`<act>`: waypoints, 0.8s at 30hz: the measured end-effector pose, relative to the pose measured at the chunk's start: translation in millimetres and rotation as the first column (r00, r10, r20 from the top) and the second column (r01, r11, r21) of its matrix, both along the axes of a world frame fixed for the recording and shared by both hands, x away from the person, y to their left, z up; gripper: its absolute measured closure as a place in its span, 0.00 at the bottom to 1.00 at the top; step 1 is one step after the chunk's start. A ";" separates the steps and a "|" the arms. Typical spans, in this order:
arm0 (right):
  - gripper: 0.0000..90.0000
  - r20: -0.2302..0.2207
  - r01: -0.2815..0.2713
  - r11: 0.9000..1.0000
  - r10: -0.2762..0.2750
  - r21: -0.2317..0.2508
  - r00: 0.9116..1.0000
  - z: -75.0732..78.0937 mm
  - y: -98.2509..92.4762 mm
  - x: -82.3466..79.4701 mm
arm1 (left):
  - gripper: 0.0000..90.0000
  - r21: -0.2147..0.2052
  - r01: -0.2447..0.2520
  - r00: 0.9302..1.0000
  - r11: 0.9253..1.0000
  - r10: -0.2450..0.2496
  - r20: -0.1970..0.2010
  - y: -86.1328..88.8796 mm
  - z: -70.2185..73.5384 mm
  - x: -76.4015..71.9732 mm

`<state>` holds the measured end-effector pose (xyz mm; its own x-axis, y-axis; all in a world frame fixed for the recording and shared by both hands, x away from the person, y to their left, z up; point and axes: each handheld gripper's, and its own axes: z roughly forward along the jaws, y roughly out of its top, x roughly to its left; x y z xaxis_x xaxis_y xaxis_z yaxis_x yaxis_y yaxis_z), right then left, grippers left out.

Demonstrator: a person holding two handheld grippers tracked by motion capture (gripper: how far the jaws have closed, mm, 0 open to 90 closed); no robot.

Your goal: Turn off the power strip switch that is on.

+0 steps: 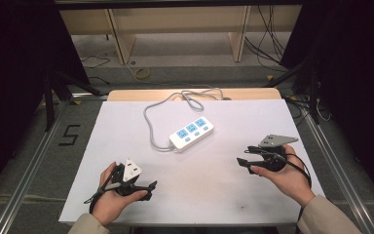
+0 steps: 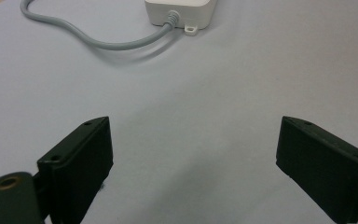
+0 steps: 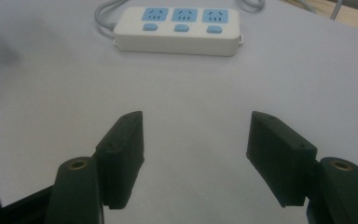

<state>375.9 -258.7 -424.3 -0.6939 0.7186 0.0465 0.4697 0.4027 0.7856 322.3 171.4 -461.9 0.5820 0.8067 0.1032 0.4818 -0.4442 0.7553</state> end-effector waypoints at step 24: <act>0.37 0.031 0.022 1.000 -0.022 0.019 0.999 -19.1 -35.5 -42.6 | 0.12 0.000 0.009 1.000 1.000 -0.009 0.004 1.0 1.3 -1.7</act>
